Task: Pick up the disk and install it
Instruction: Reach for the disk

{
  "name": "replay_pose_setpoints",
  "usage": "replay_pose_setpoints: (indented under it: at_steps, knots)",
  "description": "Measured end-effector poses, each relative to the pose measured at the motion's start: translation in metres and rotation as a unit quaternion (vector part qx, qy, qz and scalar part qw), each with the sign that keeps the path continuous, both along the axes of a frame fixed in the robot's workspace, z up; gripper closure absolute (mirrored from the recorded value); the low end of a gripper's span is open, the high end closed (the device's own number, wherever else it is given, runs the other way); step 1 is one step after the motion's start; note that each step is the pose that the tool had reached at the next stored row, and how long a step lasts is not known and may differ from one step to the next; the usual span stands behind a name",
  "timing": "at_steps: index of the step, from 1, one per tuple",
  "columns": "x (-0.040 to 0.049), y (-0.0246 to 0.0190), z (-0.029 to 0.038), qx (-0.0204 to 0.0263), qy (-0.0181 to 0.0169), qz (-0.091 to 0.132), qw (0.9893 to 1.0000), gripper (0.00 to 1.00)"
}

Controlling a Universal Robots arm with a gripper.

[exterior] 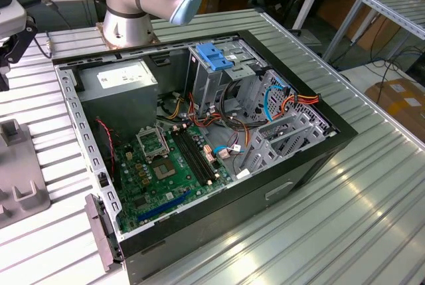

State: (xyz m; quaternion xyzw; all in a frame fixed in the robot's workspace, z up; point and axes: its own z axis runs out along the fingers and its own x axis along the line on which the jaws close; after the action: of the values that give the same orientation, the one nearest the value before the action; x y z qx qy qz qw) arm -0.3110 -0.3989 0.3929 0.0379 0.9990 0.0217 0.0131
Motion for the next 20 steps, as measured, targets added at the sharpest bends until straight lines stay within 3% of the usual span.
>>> replay_pose_setpoints:
  at_steps: [20]
  knots:
    - [-0.0085, 0.0, 0.0, 0.0, 0.0, 0.0, 1.0, 0.9]
